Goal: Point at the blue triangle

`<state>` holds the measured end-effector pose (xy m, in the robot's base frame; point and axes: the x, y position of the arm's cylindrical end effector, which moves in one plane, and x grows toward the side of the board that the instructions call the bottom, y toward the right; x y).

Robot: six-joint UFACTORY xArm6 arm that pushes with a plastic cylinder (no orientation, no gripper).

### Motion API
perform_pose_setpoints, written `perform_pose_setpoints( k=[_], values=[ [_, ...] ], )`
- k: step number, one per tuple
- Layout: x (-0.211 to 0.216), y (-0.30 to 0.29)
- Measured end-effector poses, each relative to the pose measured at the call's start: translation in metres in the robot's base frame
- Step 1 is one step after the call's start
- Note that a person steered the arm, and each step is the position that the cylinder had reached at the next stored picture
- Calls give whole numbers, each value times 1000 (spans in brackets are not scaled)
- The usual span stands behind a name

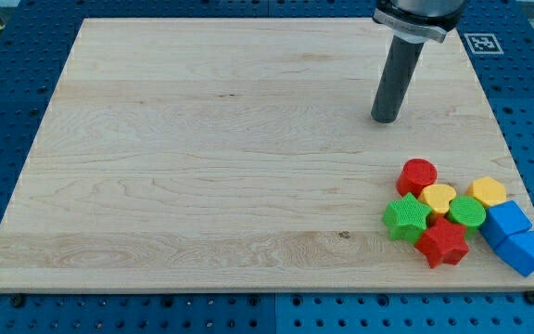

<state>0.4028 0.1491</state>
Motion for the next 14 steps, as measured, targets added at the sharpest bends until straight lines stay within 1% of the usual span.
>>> perform_pose_setpoints(
  k=[2, 3, 4, 5, 6, 7, 9, 12, 13, 14],
  values=[
    [0, 0],
    [7, -24],
    [28, -78],
    [73, -119],
    [141, -128],
    [203, -105],
    [216, -86],
    [216, -64],
    [201, -67],
    [143, -92]
  ],
)
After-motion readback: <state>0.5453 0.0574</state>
